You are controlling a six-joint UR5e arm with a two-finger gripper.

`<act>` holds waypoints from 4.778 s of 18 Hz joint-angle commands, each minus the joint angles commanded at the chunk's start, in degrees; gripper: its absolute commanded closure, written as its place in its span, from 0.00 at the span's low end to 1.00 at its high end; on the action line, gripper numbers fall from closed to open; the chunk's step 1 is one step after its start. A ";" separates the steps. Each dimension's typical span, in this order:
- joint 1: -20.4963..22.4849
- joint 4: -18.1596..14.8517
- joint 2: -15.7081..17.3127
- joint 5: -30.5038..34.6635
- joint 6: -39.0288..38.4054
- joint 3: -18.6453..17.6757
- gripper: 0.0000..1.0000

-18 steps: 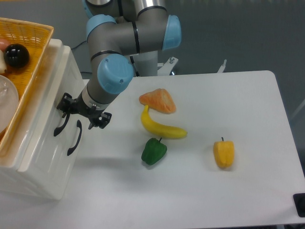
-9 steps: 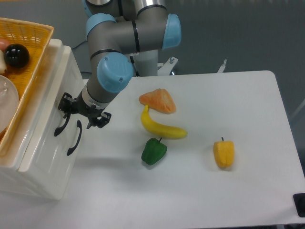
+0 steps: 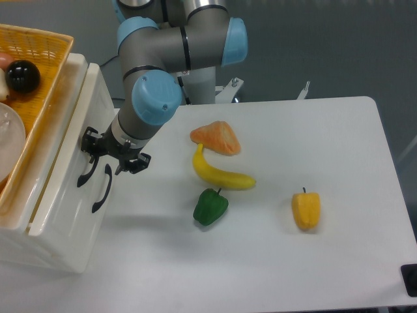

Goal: Slide the top white drawer open
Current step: 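Pull the upper drawer outward by its handle with the gripper, then keep pulling the drawer handle until the drawer is fully extended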

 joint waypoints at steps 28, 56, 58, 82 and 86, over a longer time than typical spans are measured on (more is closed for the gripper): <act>-0.09 -0.17 0.70 0.00 -0.26 0.00 0.73; 2.64 -0.17 0.97 0.18 0.26 0.18 0.79; 2.81 -0.17 0.88 0.18 0.26 0.26 0.79; 8.61 -0.61 0.79 2.72 4.92 0.62 0.79; 9.05 -0.62 0.70 2.81 4.92 0.79 0.79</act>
